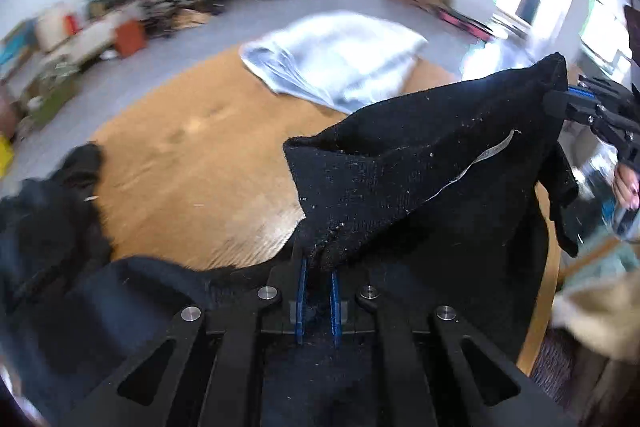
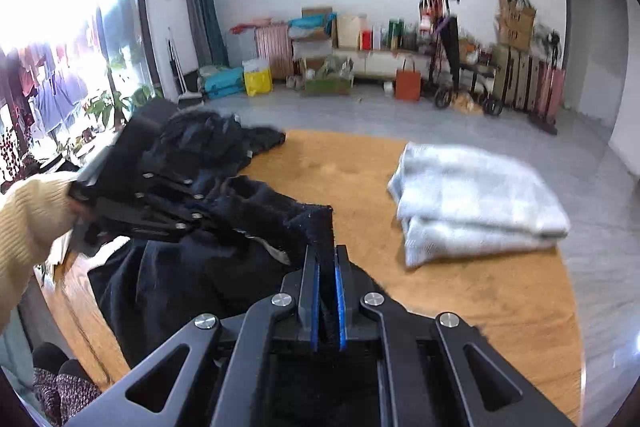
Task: Fold clothes
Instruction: 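Lift the sweatshirt up with both tools, holding it by the collar edge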
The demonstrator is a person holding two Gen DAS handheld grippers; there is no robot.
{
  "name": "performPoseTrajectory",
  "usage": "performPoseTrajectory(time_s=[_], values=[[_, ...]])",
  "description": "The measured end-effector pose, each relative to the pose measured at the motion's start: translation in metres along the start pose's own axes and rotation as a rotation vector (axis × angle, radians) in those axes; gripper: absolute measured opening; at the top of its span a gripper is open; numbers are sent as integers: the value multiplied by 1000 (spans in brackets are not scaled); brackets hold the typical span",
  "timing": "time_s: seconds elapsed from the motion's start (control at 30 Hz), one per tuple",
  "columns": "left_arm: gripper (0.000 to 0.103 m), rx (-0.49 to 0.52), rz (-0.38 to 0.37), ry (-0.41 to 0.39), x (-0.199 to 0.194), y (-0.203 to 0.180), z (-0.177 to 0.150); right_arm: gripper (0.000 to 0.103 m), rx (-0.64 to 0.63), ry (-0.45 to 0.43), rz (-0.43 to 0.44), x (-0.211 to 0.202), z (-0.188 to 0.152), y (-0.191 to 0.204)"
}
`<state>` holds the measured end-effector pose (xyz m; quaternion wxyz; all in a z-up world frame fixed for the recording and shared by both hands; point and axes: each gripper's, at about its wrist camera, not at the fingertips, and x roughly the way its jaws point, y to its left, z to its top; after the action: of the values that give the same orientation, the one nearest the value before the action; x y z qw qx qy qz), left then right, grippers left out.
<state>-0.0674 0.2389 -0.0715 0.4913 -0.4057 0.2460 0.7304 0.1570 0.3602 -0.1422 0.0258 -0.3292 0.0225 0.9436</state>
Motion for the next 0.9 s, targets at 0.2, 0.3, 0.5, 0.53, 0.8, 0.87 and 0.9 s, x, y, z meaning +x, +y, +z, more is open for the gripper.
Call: performPoseTrajectory(time_s=[0.2,0.3,0.5,0.53,0.8,0.87,0.9], values=[[9,-236,171,156,-45,-42,-10,8,-29,15,60,-16,19,4],[9,-280,210,193,-70,-57,-22,8,-67,73,111,-22,12,16],[8,-368,267,192,-121,-80,-56,8,-147,156,196,-37,0,41],[8,-382,278,178,-130,-82,-57,8,-163,140,194,-42,0,45],[8,-455,435,-7,-224,-96,-17,8,-229,22,179,-101,66,68],[8,-441,469,-75,-267,-113,1,8,-225,-1,176,-125,92,69],[8,-435,486,-111,-289,-121,10,8,-233,-33,171,-142,107,71]])
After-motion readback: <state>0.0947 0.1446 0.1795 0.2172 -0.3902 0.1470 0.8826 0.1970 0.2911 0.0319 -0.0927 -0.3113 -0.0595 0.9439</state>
